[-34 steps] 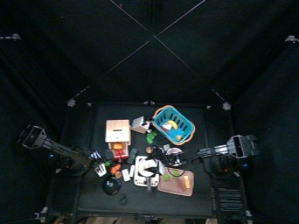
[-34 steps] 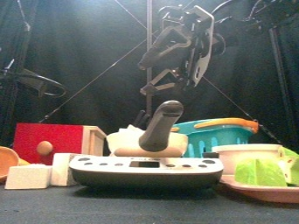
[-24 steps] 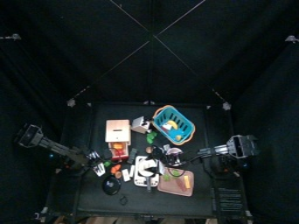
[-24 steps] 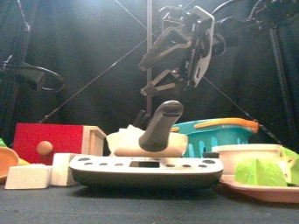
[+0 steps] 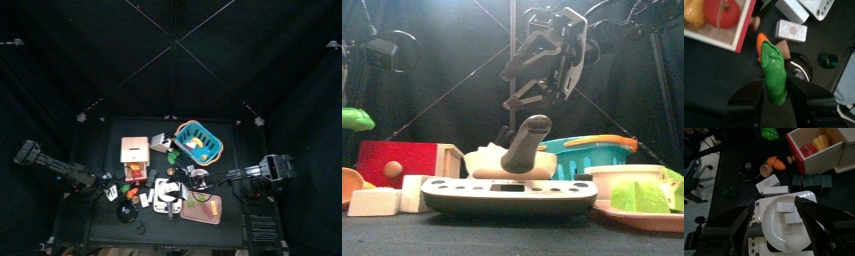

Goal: Place pea in drawer

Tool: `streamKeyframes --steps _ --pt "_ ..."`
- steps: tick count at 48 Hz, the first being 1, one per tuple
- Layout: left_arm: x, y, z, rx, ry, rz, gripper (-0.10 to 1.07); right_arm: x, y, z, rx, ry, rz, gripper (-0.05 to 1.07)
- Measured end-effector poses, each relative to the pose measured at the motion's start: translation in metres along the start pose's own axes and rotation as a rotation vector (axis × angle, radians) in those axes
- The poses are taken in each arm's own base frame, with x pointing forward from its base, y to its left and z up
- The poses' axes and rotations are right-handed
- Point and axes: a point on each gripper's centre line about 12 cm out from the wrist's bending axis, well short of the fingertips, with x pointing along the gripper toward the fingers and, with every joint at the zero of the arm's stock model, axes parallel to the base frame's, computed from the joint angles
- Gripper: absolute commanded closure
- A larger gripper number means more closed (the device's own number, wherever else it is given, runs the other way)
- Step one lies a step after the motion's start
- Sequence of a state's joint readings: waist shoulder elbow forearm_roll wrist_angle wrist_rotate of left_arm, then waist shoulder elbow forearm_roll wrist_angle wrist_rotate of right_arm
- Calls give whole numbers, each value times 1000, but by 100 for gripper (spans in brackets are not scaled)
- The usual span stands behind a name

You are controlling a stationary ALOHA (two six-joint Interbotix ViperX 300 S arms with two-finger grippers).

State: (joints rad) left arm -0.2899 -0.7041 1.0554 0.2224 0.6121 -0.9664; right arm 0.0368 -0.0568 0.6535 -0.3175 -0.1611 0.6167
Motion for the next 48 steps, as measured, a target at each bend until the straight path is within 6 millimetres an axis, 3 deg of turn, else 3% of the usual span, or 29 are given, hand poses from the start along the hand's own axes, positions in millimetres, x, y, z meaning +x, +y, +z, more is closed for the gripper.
streamKeyframes --steps 20,48 --pt "-4 42 43 -110 -140 144 29 0 0 -1 0 3 -1 6" --pt "21 61 61 -53 -66 261 29 5 -3 -6 -1 20 -9 6"
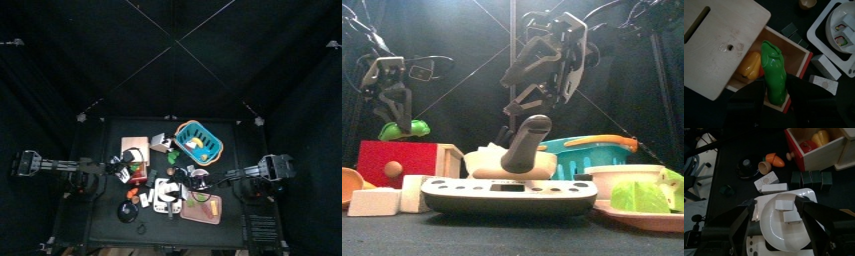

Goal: Place pea in drawer

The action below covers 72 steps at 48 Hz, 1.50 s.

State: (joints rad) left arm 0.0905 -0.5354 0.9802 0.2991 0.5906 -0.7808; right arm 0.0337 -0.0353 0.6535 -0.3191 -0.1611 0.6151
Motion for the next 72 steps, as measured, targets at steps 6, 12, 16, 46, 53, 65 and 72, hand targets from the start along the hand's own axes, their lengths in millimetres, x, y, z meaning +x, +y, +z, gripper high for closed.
streamKeyframes --steps 6,12,16,46,53,65,72 --pt "10 2 -2 0 26 17 29 0 -1 0 2 1 -2 6" --pt "18 -3 0 8 21 -1 28 0 -1 0 1 0 -1 6" --pt "23 -4 0 17 22 -8 28 0 -1 0 2 1 -2 6" --pt "29 -4 1 20 38 4 6 1 -2 -2 2 11 -8 6" --pt "29 -4 1 20 39 5 5 1 -2 -2 2 11 -8 6" --pt "29 -5 0 23 40 5 5 1 -2 -2 4 11 -9 6" --pt "26 -6 6 22 26 4 5 1 -2 -2 2 11 -8 6"
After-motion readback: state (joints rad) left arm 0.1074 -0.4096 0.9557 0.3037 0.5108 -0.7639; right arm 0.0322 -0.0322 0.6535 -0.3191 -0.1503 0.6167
